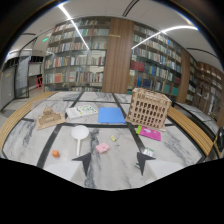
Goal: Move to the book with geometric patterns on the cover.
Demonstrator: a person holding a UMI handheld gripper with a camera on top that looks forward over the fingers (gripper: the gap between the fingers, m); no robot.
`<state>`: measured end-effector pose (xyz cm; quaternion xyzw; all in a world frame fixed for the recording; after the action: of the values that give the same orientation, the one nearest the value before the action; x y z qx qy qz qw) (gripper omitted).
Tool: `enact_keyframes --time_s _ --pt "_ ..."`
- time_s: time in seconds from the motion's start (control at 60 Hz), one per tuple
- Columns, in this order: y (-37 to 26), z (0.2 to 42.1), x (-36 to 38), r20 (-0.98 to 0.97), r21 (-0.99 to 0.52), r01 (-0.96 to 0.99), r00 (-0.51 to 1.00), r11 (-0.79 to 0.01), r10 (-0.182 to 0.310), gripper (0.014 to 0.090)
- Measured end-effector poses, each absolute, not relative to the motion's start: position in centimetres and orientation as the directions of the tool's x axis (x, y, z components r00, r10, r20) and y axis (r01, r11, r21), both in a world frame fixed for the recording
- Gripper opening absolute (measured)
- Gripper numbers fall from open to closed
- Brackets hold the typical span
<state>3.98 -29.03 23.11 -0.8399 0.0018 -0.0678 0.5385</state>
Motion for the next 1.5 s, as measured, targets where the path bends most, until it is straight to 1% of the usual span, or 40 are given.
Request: enact_keyframes --time_s 0.167,0.3,0.55,0.717,0.817,0.933,1.083,1.2,1.317,1.5 --pt "-30.5 24.0 2.9 0.121 -0.904 0.078 0.99 -0.421 -0.076 0.0863" --pt "-31.2 23.5 -0.2 0.101 -0.903 0.068 0.993 -0.424 -0.056 0.086" --pt "-30.9 21.7 -9.0 0.077 -0.892 0.086 0.996 -0.444 0.037 0.0861" --pt "-27.5 20.5 -13.8 0.077 -0.885 0.105 0.994 -0.453 0.081 0.0862" --pt "-23.6 20.3 -15.6 0.076 -0.886 0.109 0.993 -0.452 0.09 0.0863" --pt "-17.6 19.9 -17.2 0.064 -0.881 0.098 0.994 -0.462 0.09 0.0861" --pt "-7.4 19.4 -17.0 0.078 -0.886 0.101 0.995 -0.452 0.07 0.0861" --pt "0.9 18.4 -17.0 0.089 -0.886 0.115 0.993 -0.449 0.079 0.0857" --pt "8.6 16.9 -16.3 0.122 -0.885 0.143 0.99 -0.442 0.077 0.0858" --pt "18.1 13.9 -16.5 0.103 -0.861 0.136 0.99 -0.489 0.094 0.0859"
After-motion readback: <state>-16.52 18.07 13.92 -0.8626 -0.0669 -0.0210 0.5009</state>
